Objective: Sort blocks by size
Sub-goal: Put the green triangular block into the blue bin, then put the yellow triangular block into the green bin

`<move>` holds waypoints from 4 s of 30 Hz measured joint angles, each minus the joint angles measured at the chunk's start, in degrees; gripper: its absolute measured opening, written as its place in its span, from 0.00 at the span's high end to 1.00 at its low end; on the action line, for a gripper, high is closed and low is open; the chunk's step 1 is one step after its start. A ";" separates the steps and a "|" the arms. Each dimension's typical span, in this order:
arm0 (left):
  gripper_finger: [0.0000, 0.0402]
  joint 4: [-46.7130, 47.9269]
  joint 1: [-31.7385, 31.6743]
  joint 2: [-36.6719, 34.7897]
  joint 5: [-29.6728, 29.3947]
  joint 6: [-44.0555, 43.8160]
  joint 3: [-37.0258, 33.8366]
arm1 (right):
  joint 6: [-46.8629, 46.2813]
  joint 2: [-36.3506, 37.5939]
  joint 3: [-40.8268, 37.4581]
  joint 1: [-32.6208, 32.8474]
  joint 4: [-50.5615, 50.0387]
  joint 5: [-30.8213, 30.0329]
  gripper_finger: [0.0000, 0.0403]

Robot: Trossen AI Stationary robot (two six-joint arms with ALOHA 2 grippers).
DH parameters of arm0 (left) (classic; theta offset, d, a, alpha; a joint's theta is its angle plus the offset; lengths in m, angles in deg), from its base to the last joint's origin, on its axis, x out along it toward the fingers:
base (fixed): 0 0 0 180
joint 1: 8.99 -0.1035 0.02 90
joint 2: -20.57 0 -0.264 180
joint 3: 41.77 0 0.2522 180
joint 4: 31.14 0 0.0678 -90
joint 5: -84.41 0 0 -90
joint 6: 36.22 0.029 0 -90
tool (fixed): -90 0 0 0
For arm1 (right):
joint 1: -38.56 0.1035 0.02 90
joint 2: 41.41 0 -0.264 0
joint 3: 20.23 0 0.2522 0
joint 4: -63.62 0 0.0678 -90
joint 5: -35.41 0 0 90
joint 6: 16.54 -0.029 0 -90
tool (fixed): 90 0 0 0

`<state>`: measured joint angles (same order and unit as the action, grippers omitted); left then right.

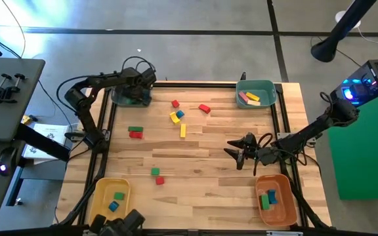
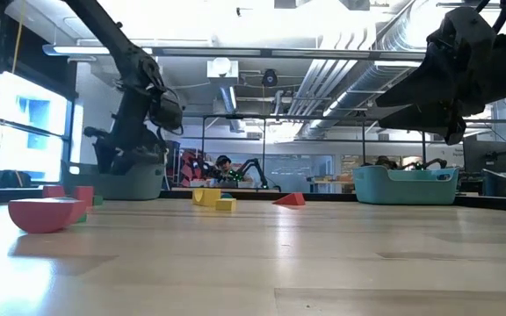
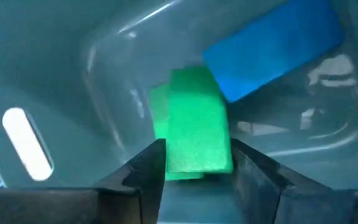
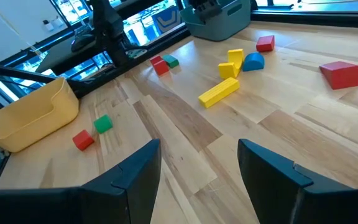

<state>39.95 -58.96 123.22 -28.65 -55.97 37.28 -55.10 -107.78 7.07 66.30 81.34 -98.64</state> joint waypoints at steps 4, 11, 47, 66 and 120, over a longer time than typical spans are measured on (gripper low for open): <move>0.55 -1.25 -0.05 -1.04 0.80 2.07 0.59 | -0.17 0.00 0.00 0.00 -0.02 0.02 0.48; 0.45 3.79 0.05 -7.65 0.05 3.93 5.41 | -1.10 0.02 -0.02 0.00 0.02 0.01 0.48; 0.43 -82.90 46.64 -34.45 0.29 11.05 -33.49 | 21.77 1.07 25.87 -21.94 -47.86 16.75 0.48; 0.43 -89.46 43.10 -34.51 -7.78 22.53 -34.18 | 36.11 -38.71 37.22 -35.91 -5.99 35.02 0.48; 0.43 -84.97 51.63 -34.47 -7.13 7.98 -34.14 | 19.38 -38.97 34.79 -25.88 -12.96 22.60 0.48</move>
<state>-45.02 -7.33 88.76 -35.78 -47.99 3.14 -35.72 -146.74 41.86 40.42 68.39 -76.04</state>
